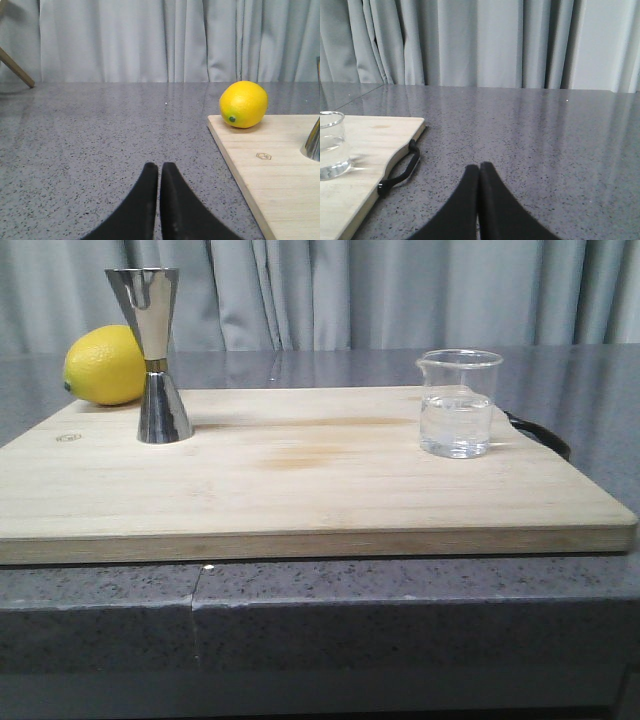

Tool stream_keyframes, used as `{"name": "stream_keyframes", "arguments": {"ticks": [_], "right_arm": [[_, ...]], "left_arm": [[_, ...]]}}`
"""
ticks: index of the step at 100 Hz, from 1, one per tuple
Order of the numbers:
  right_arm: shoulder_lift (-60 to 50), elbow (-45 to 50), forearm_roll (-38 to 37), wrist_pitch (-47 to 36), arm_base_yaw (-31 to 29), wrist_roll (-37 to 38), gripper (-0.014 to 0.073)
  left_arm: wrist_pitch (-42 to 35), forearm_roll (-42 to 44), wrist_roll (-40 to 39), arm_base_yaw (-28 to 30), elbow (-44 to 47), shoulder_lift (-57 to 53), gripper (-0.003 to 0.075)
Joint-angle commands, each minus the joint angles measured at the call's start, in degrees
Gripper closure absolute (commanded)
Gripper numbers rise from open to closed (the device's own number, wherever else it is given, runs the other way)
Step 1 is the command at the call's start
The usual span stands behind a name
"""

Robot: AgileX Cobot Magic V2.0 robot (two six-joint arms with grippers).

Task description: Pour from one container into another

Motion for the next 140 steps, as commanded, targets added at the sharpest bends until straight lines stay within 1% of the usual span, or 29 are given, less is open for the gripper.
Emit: {"name": "stream_keyframes", "arguments": {"ticks": [1, 70, 84, 91, 96, 115, 130, 140], "right_arm": [[-1.00, 1.20, -0.54, -4.12, -0.01, -0.49, 0.0669], [-1.00, 1.20, -0.54, -4.12, -0.01, -0.49, 0.0669], [-1.00, 1.16, -0.26, -9.09, -0.01, -0.49, 0.0669], [-1.00, 0.14, 2.19, -8.82, -0.01, -0.49, 0.0669], [-1.00, -1.42, 4.40, -6.89, -0.01, -0.49, 0.0669], [0.62, -12.38, 5.21, 5.95, -0.01, -0.49, 0.0669], [6.31, -24.11, 4.97, 17.86, -0.01, -0.49, 0.0669], [12.26, -31.17, 4.96, 23.12, -0.01, -0.49, 0.0669]], "left_arm": [[-4.15, -0.08, -0.47, 0.06, 2.11, -1.43, 0.0739], [-4.15, -0.08, -0.47, 0.06, 2.11, -1.43, 0.0739], [-6.53, -0.65, -0.47, 0.06, 2.01, -1.43, 0.0739], [-7.14, -0.65, -0.47, 0.06, 1.38, -1.43, 0.0739], [-7.25, -0.65, -0.47, 0.06, 0.10, -1.43, 0.0739], [-5.80, -0.65, -0.47, 0.06, -8.16, -0.71, 0.0739], [4.75, -0.42, -0.07, 0.06, -18.54, 4.34, 0.0739], [12.02, -0.28, 0.40, 0.06, -25.02, 9.48, 0.0739]]}}
